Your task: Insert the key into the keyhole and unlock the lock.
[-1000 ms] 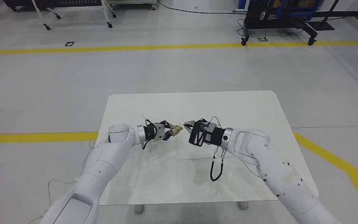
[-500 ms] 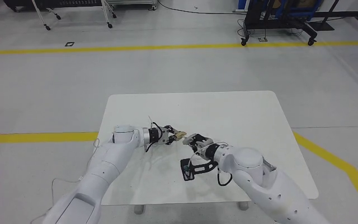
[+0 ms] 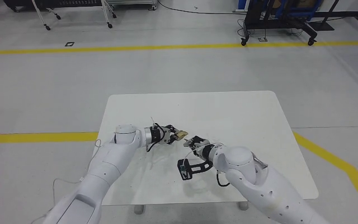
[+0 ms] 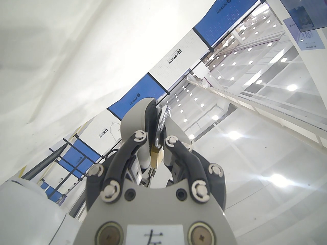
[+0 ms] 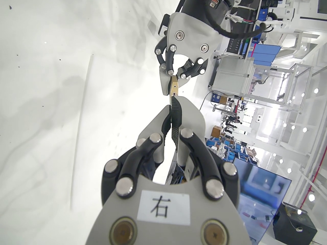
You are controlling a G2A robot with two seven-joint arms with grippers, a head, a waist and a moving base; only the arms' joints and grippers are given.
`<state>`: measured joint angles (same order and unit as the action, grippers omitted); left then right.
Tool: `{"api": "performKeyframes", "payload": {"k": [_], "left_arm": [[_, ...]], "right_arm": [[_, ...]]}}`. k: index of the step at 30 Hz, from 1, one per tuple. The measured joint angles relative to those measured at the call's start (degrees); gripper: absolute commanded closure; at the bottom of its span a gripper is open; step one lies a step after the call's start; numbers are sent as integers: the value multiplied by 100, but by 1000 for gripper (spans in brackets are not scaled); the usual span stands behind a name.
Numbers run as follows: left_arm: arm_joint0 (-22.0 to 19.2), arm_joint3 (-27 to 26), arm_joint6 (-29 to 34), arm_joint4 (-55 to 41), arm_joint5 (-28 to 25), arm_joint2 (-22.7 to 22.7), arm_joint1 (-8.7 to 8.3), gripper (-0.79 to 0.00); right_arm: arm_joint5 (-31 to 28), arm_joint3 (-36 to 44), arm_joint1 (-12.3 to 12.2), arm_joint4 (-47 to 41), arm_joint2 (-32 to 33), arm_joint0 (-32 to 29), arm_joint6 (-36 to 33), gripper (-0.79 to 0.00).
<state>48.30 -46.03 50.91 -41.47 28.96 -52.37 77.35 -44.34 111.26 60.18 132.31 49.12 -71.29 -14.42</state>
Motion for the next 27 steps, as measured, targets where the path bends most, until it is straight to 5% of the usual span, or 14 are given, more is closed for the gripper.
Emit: {"api": "performKeyframes", "payload": {"k": [27], "left_arm": [[-38, -2, 44, 183, -60, 89, 35, 0]], "right_arm": [[-168, -294, 254, -167, -184, 227, -645, 0]]}}
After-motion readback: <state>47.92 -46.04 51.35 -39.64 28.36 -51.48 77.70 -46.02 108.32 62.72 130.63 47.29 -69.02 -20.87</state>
